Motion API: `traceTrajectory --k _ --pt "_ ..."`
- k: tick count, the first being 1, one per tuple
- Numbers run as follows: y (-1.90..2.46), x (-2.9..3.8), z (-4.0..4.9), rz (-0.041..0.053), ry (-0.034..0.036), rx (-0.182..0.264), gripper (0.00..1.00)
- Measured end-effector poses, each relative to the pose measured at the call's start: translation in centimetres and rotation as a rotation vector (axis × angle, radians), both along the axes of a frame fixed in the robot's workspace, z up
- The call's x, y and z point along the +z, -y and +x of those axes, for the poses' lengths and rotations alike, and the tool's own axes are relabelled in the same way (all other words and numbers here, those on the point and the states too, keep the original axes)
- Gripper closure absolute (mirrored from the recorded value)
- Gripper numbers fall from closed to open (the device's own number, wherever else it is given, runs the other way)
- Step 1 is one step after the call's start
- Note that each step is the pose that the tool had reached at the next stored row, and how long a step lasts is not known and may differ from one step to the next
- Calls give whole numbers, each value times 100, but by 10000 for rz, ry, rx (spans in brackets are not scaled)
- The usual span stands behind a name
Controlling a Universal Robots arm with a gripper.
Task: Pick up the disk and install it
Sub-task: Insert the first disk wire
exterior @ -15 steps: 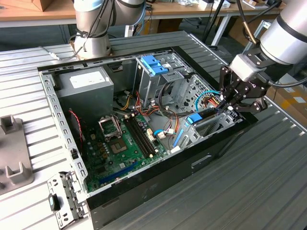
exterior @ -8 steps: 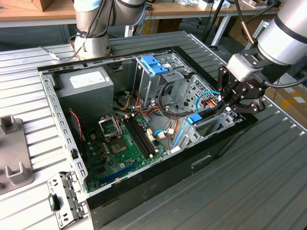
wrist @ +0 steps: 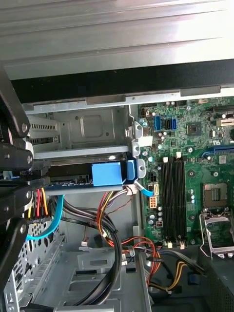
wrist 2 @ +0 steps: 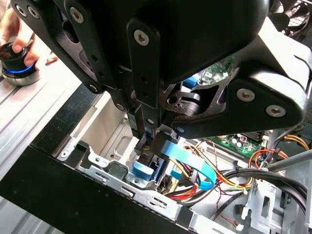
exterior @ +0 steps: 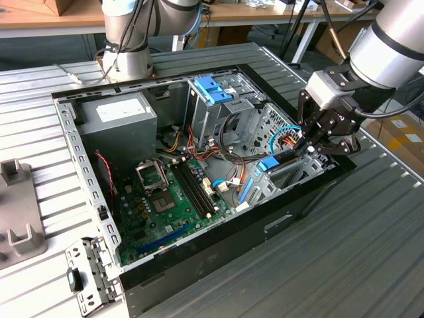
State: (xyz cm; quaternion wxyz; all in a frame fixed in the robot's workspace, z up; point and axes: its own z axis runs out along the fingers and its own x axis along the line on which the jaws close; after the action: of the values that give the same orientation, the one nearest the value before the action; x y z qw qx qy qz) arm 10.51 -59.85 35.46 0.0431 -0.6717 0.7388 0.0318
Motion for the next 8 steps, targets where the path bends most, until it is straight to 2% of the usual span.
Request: traceTrajectory --k 3,5,8 --pt "-33 -11 -5 -2 0 -46 82" --pt "-76 -29 -14 0 0 -104 82" --pt "-117 -46 -25 -1 0 -167 82"
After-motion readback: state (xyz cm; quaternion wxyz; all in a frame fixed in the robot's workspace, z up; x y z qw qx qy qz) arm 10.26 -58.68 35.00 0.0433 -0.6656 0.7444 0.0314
